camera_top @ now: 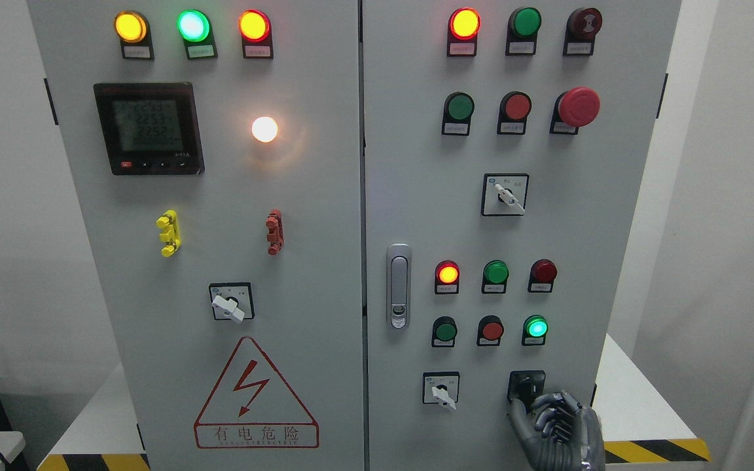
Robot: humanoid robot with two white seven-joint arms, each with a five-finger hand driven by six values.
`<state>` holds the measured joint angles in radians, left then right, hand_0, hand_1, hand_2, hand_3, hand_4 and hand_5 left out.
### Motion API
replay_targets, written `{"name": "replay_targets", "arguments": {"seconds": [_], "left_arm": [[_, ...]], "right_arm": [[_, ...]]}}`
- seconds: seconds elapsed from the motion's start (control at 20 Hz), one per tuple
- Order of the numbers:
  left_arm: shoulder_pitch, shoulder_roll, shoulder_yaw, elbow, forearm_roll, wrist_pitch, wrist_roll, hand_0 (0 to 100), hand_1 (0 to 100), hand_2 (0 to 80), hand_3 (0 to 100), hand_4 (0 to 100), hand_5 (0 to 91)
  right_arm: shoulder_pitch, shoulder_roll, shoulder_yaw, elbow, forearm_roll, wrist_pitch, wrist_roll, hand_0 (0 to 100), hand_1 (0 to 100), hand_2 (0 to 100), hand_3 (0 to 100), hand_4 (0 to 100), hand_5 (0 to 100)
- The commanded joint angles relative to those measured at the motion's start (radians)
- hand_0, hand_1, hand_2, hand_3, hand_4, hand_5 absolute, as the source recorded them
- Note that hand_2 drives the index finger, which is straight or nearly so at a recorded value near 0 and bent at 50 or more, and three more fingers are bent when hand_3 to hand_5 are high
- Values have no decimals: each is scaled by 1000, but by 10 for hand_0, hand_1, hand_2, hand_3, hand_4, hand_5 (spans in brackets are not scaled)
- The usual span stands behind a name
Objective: Trip black knob to open circuit
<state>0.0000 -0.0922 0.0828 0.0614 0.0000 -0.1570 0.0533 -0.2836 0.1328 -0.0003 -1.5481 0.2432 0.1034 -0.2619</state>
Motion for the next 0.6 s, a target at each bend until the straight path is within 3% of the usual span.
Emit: {"name": "replay_targets", "arguments": {"seconds": [0.0, 0.55], "left_arm": [[-8, -1, 0, 0, -32, 1, 0, 120, 389, 0, 0, 0, 0], [-8, 0, 0, 0, -32, 1, 0, 120, 389, 0, 0, 0, 0]], "right_arm": [[1, -1, 14, -3, 19, -5, 3, 391, 867, 520, 887, 950, 989], [4, -1, 14, 3, 47, -5, 3, 389, 876, 522, 889, 946, 986]]}}
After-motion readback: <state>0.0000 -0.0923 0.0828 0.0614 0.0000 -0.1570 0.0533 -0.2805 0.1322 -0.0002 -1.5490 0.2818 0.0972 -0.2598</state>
